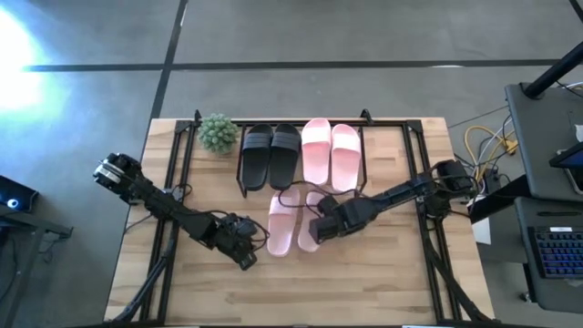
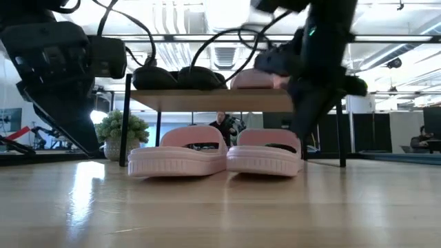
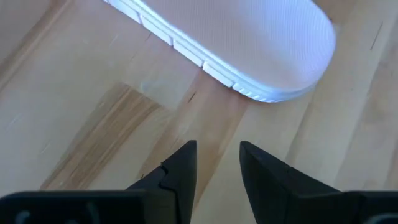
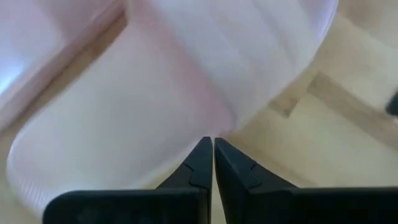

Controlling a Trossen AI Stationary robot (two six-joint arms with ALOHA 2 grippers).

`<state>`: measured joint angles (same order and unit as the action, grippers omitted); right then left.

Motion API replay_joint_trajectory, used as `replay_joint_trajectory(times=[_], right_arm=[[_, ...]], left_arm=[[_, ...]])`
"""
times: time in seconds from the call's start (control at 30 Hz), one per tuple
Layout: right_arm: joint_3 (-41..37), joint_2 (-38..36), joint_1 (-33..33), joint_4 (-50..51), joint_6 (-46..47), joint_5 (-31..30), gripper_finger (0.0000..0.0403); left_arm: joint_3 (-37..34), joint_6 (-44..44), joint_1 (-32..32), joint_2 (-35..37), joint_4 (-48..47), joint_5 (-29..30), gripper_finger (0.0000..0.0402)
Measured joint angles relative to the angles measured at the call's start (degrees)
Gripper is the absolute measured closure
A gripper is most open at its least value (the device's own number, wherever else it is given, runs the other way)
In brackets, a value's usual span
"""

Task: Pick and place slides into the shelf
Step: Adjust the pink slippers under the shelf

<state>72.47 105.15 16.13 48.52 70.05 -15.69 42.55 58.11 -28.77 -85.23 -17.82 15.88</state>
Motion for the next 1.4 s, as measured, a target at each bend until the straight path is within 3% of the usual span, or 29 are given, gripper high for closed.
replay_joint_trajectory(times=[0.27,0.37,0.47,0.53,0.8,0.97,1.13,1.4], right_arm=[[4.3,-1.9,6.3,7.5,1.5,1.5,0.0392],[5.8,-2.1,9.1,8.0,6.8,8.0,0.0392],[6.0,-2.1,11.2,6.4,14.0,16.9,0.0392],[5.8,-2.0,12.9,3.8,16.7,18.5,0.0392],[1.7,-2.0,14.5,-7.2,23.2,11.6,0.0392],[0.0,-1.9,12.9,-18.9,19.3,11.1,0.0392],[-0.1,-0.1,12.3,-25.1,18.1,8.6,0.0392],[1.1,2.8,12.4,-25.3,18.4,7.5,0.0392]], left_arm=[[0.2,-1.7,-0.3,0.1,4.5,-1.0,0.0295],[0.2,-5.0,-0.5,0.2,11.1,-3.0,0.0295],[0.2,-7.3,-0.6,0.1,19.0,-9.7,0.0295],[0.2,-8.9,-1.3,-0.3,22.5,-12.2,0.0295],[0.2,-12.6,-1.1,-3.3,24.5,-12.9,0.0295],[0.2,-13.9,-1.3,-4.7,24.6,-15.5,0.0295],[-0.1,-14.5,-1.3,-5.9,24.8,-10.8,0.0295],[-0.1,-17.2,2.7,-10.7,28.1,-6.4,0.0295]])
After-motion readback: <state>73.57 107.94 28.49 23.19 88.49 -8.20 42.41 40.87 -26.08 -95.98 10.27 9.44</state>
